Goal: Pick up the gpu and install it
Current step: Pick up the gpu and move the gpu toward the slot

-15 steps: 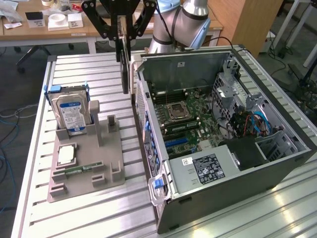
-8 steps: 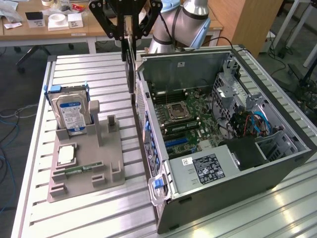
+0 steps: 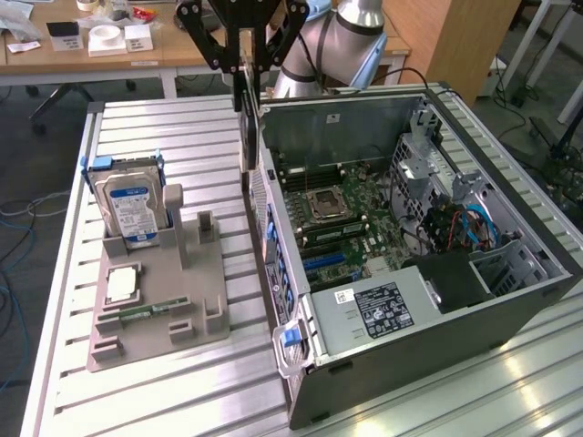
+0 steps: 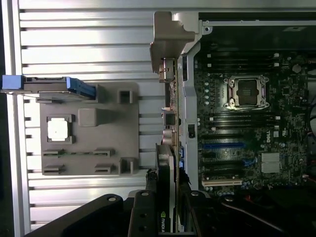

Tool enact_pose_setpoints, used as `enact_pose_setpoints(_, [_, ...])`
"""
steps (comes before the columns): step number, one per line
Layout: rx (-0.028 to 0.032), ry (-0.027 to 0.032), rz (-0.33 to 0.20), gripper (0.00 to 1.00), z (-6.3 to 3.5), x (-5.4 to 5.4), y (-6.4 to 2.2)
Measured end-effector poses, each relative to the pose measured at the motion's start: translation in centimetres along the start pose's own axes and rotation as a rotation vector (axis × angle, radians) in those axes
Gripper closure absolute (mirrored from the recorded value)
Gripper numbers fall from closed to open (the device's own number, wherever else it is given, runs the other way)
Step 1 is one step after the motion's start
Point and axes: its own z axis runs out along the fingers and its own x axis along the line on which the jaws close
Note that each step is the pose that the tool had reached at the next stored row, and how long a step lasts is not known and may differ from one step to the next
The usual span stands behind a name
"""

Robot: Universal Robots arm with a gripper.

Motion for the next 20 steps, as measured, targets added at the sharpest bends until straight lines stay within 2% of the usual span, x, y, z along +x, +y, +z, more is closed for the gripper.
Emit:
enact_pose_setpoints(13, [-0.0001,0.0000,0.000,0.73,0.05,-1.6,0.08])
enact_pose_setpoints(20, [0.0000,0.0000,0.000,0.73,0.05,-1.7,0.09])
